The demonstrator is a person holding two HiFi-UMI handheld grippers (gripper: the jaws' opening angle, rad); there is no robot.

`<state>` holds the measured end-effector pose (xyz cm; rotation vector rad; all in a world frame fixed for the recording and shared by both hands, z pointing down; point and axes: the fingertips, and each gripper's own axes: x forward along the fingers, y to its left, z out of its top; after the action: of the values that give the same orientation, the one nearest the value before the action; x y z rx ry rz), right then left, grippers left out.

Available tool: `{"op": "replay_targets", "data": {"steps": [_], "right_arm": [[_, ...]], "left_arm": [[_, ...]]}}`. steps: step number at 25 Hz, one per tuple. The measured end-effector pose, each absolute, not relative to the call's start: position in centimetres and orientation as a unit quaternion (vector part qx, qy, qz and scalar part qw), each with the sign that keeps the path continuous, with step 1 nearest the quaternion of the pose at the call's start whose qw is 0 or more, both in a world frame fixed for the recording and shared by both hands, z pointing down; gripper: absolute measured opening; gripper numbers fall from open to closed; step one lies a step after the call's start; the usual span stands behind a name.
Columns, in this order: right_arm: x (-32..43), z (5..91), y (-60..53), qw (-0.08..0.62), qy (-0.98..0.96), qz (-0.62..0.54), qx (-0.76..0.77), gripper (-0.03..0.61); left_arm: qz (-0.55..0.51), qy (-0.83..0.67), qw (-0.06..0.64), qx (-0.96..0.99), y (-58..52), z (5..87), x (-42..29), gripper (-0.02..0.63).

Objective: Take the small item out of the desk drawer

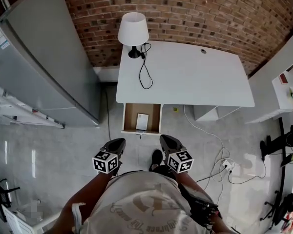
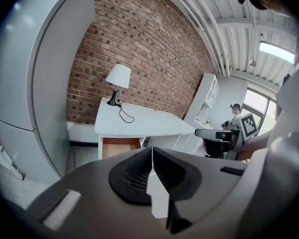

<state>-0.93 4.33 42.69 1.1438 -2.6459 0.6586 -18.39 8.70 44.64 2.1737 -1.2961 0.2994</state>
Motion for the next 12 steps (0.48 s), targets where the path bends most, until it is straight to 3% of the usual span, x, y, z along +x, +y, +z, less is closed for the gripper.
{"op": "replay_targets", "data": {"steps": [12], "right_arm": [[1.8,44.7,-1.3,0.111,-0.909,0.235,0.327,0.006]], "left_arm": [[0.114,-0.511,0.309,0.794,4.0,45.4,-13.0,0.012]]}}
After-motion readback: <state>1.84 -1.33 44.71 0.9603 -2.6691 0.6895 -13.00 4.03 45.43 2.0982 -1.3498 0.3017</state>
